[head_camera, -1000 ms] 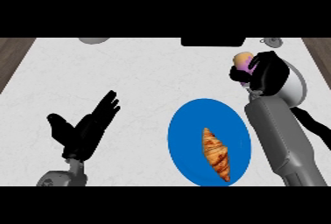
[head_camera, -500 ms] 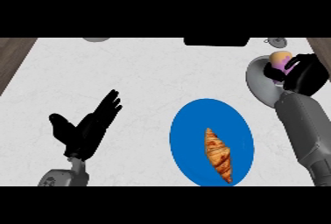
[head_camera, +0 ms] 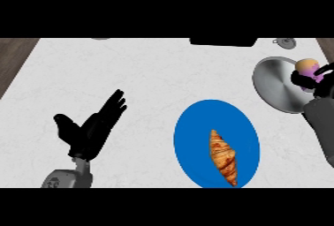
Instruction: Pick the can from the plate and place it in the pan
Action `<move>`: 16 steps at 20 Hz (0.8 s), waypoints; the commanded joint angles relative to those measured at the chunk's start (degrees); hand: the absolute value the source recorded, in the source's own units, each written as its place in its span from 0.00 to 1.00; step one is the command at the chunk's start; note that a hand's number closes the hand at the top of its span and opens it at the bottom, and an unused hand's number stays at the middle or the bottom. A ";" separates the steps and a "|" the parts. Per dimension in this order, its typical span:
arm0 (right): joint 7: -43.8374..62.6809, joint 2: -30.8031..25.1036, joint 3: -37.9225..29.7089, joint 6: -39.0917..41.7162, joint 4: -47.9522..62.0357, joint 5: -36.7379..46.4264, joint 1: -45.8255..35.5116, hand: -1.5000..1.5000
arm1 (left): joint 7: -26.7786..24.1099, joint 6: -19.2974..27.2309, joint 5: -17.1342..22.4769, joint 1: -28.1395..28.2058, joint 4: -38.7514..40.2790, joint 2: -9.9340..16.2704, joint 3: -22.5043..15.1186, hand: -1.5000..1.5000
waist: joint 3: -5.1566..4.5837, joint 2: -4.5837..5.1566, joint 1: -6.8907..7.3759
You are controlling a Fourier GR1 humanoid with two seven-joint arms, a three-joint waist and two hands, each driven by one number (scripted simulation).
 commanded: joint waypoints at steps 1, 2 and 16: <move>-0.02 -4.21 -2.17 8.85 7.17 -2.09 -0.55 0.00 | 0.92 -0.77 1.20 1.03 -1.89 -0.17 -0.35 0.50 | 0.06 0.16 0.99; -0.06 -4.53 -2.49 10.85 8.11 -2.52 -1.95 0.00 | 1.43 0.11 0.44 0.03 -1.45 -0.56 -0.63 0.50 | 0.11 0.40 1.30; -29.13 -0.03 -20.83 14.11 -3.32 -26.87 0.03 0.00 | 0.62 0.78 -0.16 -0.93 0.33 0.03 1.18 0.50 | 0.28 -0.16 -1.12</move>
